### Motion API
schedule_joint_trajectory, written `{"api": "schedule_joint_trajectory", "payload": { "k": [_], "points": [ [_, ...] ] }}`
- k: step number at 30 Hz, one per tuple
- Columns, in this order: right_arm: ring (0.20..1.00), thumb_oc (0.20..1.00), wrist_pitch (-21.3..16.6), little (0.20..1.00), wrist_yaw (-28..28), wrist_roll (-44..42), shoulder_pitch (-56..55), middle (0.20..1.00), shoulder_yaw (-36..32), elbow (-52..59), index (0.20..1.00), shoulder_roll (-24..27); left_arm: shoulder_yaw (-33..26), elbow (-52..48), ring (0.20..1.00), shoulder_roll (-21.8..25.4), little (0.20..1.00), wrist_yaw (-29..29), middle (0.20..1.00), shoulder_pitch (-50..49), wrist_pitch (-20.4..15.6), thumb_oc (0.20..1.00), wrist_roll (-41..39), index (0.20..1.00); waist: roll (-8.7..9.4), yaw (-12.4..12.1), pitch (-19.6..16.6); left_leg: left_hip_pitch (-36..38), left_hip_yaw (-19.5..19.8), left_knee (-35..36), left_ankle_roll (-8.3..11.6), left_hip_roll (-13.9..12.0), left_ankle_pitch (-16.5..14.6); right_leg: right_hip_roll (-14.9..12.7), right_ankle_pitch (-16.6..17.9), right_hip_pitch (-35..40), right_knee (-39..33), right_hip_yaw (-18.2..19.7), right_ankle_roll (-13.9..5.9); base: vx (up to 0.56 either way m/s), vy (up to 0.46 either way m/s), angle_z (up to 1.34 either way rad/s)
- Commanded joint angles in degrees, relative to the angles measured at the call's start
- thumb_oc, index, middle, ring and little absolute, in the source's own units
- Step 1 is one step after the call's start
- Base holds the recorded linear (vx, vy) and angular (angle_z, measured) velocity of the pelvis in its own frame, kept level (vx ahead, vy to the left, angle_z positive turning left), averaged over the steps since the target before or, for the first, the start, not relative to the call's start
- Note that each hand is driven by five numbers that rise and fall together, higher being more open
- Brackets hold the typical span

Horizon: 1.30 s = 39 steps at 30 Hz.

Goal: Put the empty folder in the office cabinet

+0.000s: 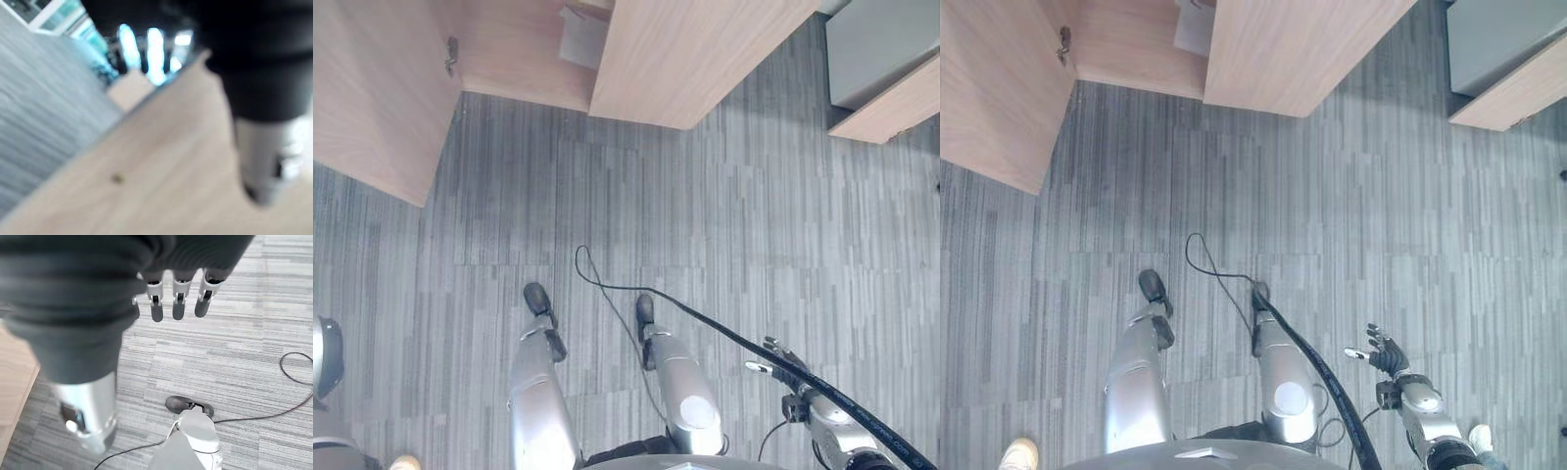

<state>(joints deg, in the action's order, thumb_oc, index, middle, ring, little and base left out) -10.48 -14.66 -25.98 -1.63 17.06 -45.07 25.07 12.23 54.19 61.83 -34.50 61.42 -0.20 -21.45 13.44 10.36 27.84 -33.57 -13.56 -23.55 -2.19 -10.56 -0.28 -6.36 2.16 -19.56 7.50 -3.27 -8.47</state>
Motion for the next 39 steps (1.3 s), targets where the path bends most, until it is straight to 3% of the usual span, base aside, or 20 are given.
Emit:
{"api": "schedule_joint_trajectory", "payload": {
  "k": [1,5,8,11,20,27,28,35,39],
  "points": [
    [1.0,1.0,-1.24,1.0,-0.37,-2.92,0.27,1.0,0.17,0.32,1.0,2.71,5.45,-2.57,1.0,4.08,1.0,3.12,1.0,6.44,-3.81,1.0,3.63,1.0,3.0,0.77,1.95,10.5,-4.57,-3.89,-1.3,1.38,-16.19,-0.65,7.08,-4.25,-3.49,0.25,-1.01,0.1,-0.133,-0.1],
    [1.0,1.0,-2.14,1.0,-0.71,-2.35,-0.44,1.0,0.16,-0.41,1.0,1.74,6.21,-2.03,1.0,0.03,1.0,10.71,1.0,6.78,-3.44,1.0,-0.68,1.0,3.78,1.62,1.95,12.14,-5.34,-4.22,-1.34,0.81,-16.92,-0.46,6.95,-3.07,-4.15,0.58,-1.04,0.06,-0.105,-0.11],
    [1.0,1.0,-2.3,1.0,0.66,-1.45,-0.67,1.0,-0.32,0.42,1.0,0.61,5.37,-1.65,1.0,-4.39,1.0,19.13,1.0,3.02,-1.89,1.0,-3.71,1.0,3.69,2.43,1.95,15.26,-6.26,-2.95,-1.21,0.58,-16.68,-0.52,6.8,-0.81,-4.84,0.98,-0.96,0.05,-0.11,0.0],
    [1.0,1.0,-1.38,1.0,2.11,-0.39,-1.0,1.0,-0.97,2.58,1.0,0.03,4.26,-1.38,1.0,-7.78,1.0,24.04,1.0,-1.36,-1.92,1.0,-5.66,1.0,3.16,3.1,1.94,17.98,-7.21,-1.85,-1.06,0.44,-16.29,-0.79,6.64,0.98,-5.29,1.21,-0.97,0.06,-0.1,-0.09],
    [1.0,1.0,1.98,1.0,6.73,1.47,-3.23,1.0,-1.56,8.6,1.0,-1.52,0.41,-0.88,1.0,-18.74,1.0,27.67,1.0,-13.74,-1.97,1.0,-9.74,1.0,0.71,5.61,-0.27,24.14,-9.55,1.43,-0.5,0.31,-14.73,-0.88,5.24,5.36,-5.52,2.74,-0.77,0.07,-0.114,-0.33],
    [1.0,1.0,2.09,1.0,10.08,3.02,-5.25,1.0,-2.24,9.25,1.0,-2.34,-1.18,0.8,1.0,-28.65,1.0,28.63,1.0,-21.78,-0.23,1.0,-11.22,1.0,-2.17,7.3,-3.22,30.04,-11.17,6.49,0.45,0.79,-12.75,-1.13,4.03,10.88,-7.17,3.95,-0.46,0.11,-0.088,-0.49],
    [1.0,1.0,2.34,1.0,11.21,3.78,-5.8,1.0,-2.43,9.8,1.0,-1.96,-1.25,2.3,1.0,-30.7,1.0,28.97,1.0,-22.1,-0.82,1.0,-11.58,1.0,-3.27,8.26,-4.19,31.88,-11.92,8.24,0.86,1.04,-11.97,-1.13,3.72,12.36,-7.43,4.57,-0.11,0.13,-0.037,-0.25],
    [1.0,1.0,2.7,1.0,13.59,6.13,-6.35,1.0,-4.19,9.43,1.0,0.8,-0.59,6.49,1.0,-29.91,1.0,28.83,1.0,-17.52,1.12,1.0,-13.57,1.0,-6.81,11.49,-6.05,35.45,-13.61,12.13,1.87,1.85,-10.08,-0.69,2.78,13.74,-6.9,6.53,0.92,0.12,0.007,-0.16],
    [1.0,1.0,1.69,1.0,13.28,7.73,-6.12,1.0,-5.27,7.83,1.0,3.12,-0.65,9.85,1.0,-24.58,1.0,27.71,1.0,-12.86,2.28,1.0,-18.65,1.0,-9.29,13.31,-6.76,36.98,-14.23,14.93,2.76,2.42,-8.9,-0.11,1.4,14.01,-6.99,7.47,1.44,0.06,0.043,-0.19]
  ]
}}
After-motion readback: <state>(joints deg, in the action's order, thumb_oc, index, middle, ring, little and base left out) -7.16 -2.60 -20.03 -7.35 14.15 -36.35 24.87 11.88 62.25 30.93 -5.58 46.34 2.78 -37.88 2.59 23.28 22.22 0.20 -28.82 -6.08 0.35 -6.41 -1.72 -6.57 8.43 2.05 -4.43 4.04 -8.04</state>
